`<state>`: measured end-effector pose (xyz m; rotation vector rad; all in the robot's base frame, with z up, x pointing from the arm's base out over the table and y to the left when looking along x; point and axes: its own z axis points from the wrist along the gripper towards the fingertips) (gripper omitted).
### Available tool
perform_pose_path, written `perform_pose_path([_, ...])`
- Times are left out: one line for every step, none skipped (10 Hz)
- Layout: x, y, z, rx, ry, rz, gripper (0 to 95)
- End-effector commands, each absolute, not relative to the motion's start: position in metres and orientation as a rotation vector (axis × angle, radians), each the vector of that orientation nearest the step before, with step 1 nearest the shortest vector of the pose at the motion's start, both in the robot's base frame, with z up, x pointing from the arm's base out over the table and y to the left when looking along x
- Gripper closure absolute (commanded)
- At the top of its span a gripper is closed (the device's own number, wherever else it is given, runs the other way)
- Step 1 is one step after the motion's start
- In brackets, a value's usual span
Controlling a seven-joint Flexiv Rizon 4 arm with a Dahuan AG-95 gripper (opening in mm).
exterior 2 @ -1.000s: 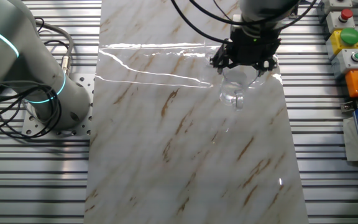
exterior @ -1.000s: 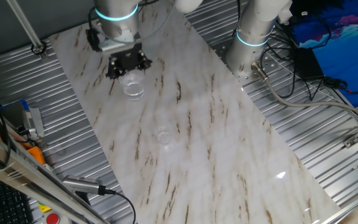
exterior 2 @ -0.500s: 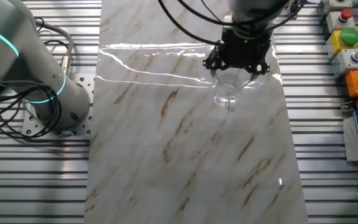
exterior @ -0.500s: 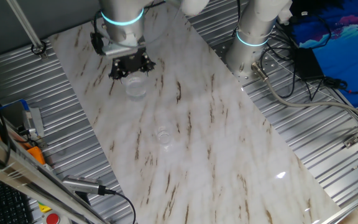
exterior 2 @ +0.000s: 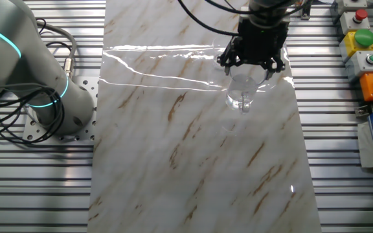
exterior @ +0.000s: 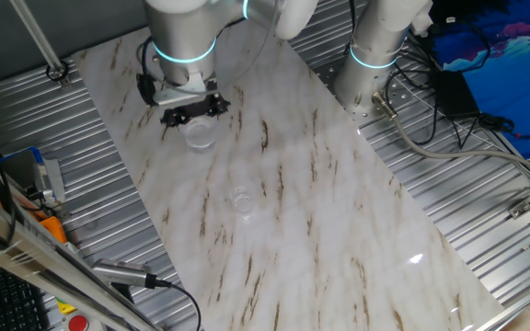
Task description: Pour the water from one cup into another empty cup
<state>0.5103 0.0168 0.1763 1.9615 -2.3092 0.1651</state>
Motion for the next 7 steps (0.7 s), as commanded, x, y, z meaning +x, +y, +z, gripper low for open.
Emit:
perform_pose_path([0.5103,0.0177,0.1753,1.887,-2.327,0.194,95.0])
perform_pose_path([0.5109,0.0185,0.1747,1.868,-2.317,0.225,95.0])
perform_pose_path([0.5111,0.0188,0.1743,1.865,-2.315,0.223,95.0])
perform_pose_path([0.5111,0.0188,0.1743,1.869,-2.314,0.220,95.0])
perform_pose_path([0.5111,0.0188,0.1743,1.874,-2.317,0.211,95.0])
perform_pose_path([0.5111,0.0188,0.1743,1.879,-2.318,0.204,95.0])
perform_pose_path([0.5111,0.0188,0.1743,1.884,-2.316,0.201,95.0])
